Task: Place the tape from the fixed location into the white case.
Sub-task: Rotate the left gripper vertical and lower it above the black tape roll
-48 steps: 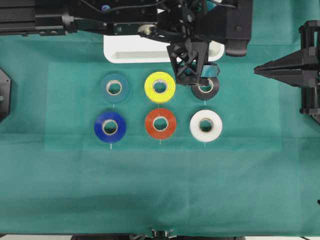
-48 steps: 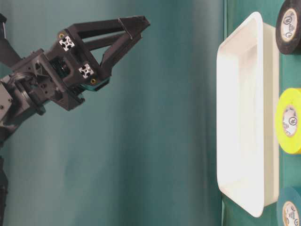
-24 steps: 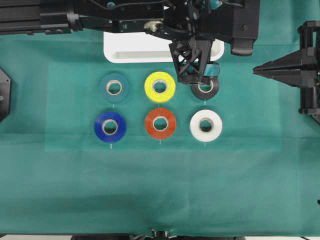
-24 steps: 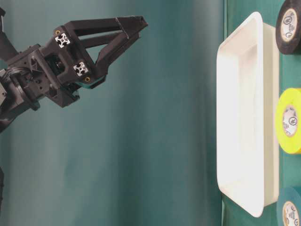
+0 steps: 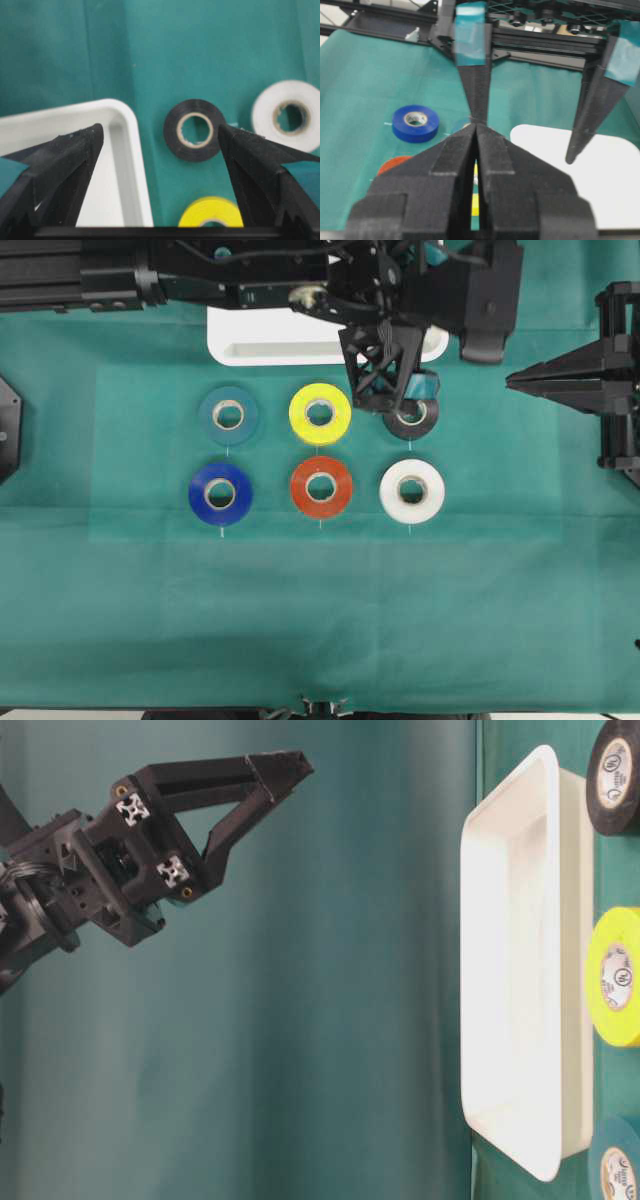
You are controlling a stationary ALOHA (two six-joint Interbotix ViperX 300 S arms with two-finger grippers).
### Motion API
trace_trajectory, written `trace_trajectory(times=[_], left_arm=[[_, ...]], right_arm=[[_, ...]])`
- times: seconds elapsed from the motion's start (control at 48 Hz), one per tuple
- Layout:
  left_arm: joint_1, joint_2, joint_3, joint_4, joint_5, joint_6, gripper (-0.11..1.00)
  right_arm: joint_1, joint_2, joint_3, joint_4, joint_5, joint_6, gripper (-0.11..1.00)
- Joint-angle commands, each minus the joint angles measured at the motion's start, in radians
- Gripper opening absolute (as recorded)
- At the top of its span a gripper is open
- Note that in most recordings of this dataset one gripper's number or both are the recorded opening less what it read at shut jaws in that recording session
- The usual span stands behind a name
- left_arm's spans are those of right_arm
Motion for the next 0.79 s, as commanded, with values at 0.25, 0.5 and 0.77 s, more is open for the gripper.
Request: trace_trajectory(times=[0.25,0.5,0.77], left_arm=[[-0.044,-0.018,-0.025,0.002,0.046,0.152,0.95],[-0.077,-0.015,-0.032,0.002,0.106,0.255,0.95],[-0.08,-0.014,-0.034,0.006,0.091,0.293,0.95]], right_arm=[[0.0,0.009,-0.021,0.0,-0.003,0.002,0.0],[-0.002,0.011,-0.021,0.0,-0.003,0.002,0.0],[-0.002,0.018,-0.02,0.0,-0.003,0.002,0.0]])
